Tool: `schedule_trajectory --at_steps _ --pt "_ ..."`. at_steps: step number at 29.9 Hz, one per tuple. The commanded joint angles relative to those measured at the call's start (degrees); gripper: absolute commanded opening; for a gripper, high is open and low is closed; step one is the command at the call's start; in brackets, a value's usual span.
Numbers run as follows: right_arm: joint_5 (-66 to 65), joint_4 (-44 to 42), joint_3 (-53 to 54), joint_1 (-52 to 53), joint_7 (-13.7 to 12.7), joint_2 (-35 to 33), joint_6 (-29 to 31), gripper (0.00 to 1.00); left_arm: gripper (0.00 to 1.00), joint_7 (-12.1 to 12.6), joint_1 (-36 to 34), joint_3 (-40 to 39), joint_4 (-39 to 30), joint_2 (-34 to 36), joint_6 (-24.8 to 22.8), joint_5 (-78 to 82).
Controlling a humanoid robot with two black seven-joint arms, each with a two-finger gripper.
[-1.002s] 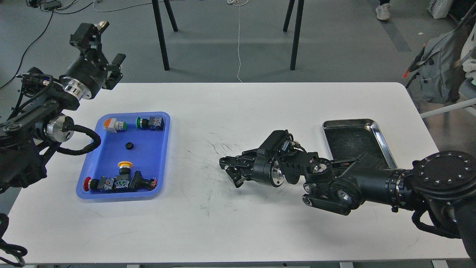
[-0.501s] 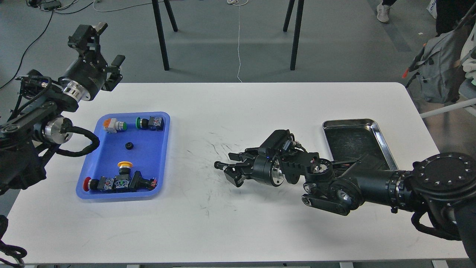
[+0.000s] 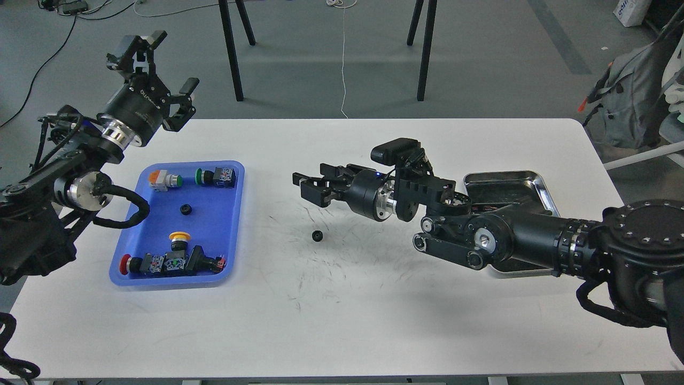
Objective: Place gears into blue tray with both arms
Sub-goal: 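Lower the right gripper to the table and open it, releasing the black gear, then raise the right gripper back above the metal tray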
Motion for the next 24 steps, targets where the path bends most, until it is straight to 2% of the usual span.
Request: schedule_trajectory --at_steps 1,3,6,9,17,24 --pt "4.2 0.1 2.5 1.9 0.0 0.0 0.6 0.76 1.00 0.0 0.0 0.5 -1.2 0.0 -0.2 0.4" --pt "5.6 0.3 4.7 2.2 -0.2 -0.5 1.0 0.78 1.00 0.0 0.1 0.6 -3.3 0.2 0.1 1.4" --pt "11.3 -0.1 9.7 2.4 -0.4 -2.5 3.5 0.88 1.00 0.0 0.5 0.6 -5.3 0.2 0.5 2.5" --pt "19.4 -0.2 13.1 2.5 -0.6 -4.8 5.8 0.91 1.00 0.0 1.5 0.6 -6.6 0.1 1.8 3.4" --pt "32.9 -0.6 15.1 3.0 -0.9 -11.6 7.0 0.93 1.00 0.0 2.9 0.7 -7.9 -0.8 3.1 5.3" --pt "46.0 -0.7 16.6 2.5 -1.5 -17.1 7.8 0.95 1.00 0.0 4.1 3.7 -14.4 0.0 5.2 8.1"
